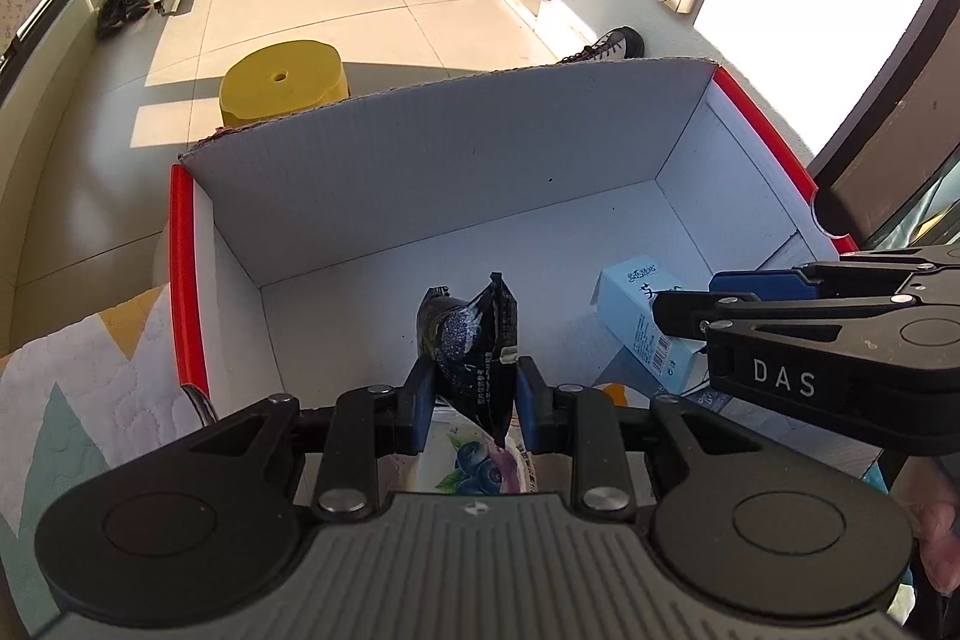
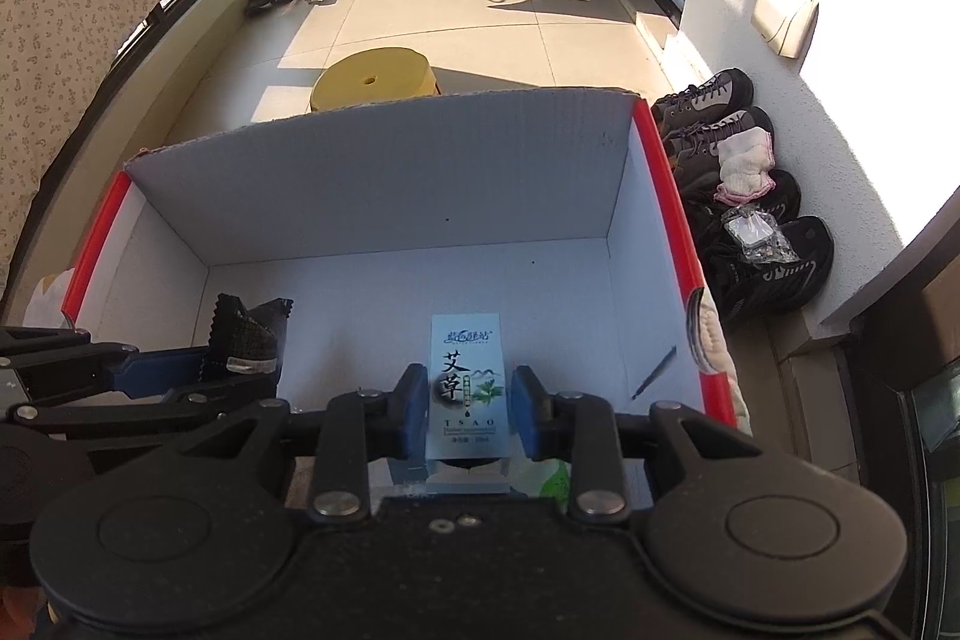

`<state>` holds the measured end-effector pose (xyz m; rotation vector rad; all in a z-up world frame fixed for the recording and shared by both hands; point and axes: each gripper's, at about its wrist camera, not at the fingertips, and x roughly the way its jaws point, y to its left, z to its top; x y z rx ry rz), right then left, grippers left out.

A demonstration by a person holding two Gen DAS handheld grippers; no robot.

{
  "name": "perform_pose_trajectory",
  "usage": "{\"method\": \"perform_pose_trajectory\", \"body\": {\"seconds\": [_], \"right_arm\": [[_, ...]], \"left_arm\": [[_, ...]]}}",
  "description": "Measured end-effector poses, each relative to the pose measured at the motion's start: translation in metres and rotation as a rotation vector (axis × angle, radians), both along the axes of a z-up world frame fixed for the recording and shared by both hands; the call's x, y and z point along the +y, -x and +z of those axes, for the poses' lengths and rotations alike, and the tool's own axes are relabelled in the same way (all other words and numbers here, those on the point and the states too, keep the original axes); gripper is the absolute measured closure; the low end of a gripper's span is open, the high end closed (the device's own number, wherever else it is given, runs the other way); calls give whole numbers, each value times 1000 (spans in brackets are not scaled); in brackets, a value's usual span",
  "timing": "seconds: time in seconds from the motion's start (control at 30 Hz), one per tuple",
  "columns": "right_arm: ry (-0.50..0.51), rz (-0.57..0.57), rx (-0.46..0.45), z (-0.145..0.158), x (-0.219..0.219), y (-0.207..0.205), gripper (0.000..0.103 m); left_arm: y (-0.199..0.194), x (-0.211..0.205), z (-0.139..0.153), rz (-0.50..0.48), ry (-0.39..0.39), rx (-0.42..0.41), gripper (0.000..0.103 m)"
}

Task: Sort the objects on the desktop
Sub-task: 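Lower both items to the box floor and open both tools, then withdraw both open tools out of the box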

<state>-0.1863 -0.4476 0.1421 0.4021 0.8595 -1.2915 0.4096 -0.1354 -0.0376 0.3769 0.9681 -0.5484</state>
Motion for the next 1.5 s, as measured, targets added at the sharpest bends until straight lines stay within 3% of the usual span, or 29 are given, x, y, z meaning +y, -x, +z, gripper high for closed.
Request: {"method": "perform_pose_trajectory", "body": {"seconds": [0.47, 0.93, 1.5], "right_arm": [[29, -9, -32, 32, 30, 3, 71], [69, 29, -49, 69, 90, 3, 71], [81, 70, -73, 81, 166, 17, 66]], "left_arm": [[25, 9, 27, 1, 8, -33, 74], [80, 22, 75, -23, 54, -84, 74], [148, 56, 98, -27, 91, -97, 72]]}}
